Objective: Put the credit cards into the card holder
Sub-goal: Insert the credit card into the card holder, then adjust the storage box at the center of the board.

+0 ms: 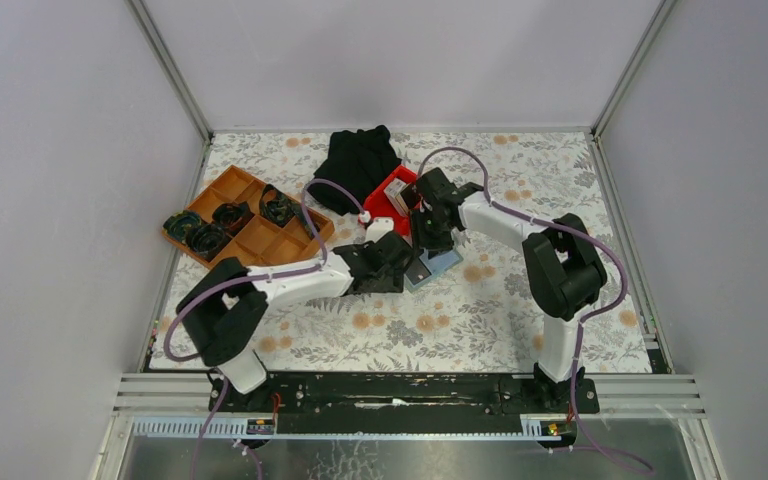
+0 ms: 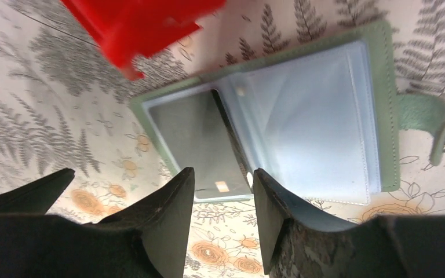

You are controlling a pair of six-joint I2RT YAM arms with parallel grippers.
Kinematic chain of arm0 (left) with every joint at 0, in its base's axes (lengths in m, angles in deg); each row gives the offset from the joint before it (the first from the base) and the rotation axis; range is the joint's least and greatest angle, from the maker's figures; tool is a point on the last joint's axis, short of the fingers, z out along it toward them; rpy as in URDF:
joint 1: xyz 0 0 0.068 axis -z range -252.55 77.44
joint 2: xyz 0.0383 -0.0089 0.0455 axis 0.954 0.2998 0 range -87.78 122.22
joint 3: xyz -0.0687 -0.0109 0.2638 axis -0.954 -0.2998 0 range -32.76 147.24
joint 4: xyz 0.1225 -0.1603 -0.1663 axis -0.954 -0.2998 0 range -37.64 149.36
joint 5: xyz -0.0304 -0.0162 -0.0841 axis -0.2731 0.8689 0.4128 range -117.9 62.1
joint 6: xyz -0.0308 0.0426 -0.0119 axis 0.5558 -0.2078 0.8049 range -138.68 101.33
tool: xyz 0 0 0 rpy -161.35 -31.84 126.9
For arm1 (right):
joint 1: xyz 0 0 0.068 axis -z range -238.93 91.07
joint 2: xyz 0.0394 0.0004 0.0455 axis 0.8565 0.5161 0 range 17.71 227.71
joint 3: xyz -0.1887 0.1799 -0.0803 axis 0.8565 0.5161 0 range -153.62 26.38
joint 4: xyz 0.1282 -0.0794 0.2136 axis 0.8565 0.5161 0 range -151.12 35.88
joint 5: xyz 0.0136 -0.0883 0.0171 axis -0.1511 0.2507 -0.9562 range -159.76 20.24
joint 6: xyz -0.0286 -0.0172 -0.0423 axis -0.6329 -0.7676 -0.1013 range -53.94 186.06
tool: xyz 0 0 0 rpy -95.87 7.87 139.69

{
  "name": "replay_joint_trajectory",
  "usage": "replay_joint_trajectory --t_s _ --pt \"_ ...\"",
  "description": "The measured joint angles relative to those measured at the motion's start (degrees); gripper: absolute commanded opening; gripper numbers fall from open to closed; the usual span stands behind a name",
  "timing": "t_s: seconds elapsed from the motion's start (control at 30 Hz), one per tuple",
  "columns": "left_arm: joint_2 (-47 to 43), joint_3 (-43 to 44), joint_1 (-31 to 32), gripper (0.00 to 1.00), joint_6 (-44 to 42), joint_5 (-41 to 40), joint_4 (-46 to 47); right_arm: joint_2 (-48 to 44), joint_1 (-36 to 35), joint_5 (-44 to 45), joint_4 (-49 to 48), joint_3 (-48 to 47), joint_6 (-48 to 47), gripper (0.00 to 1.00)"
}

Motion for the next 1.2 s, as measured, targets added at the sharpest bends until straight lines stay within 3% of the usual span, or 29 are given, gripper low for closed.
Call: replay_joint_trajectory --t_s 0.2,0.37,0.73,0.93,1.2 --pt "-8.04 0.59 -2.84 0.83 0.0 -1.22 -2.25 0.0 0.0 1.36 2.91 -8.92 -1.57 0.51" --pt "-15.04 2.01 -6.91 0.99 -0.55 -1.84 -3.23 1.46 0.02 3.63 6.86 -22.05 -3.76 0.52" --pt "-21.31 2.56 -17.18 1.0 -3.91 6.27 -0.76 21.03 0.79 6.21 13.05 -52.39 -0.83 0.48" --pt "-21.31 2.54 -18.88 1.0 -5.4 11.65 1.03 27.63 0.79 12.0 17.62 -55.23 4.24 0.5" --pt "-22.12 0.5 -20.11 1.0 -6.23 15.87 2.86 28.06 0.83 16.92 19.3 -55.63 7.89 0.51"
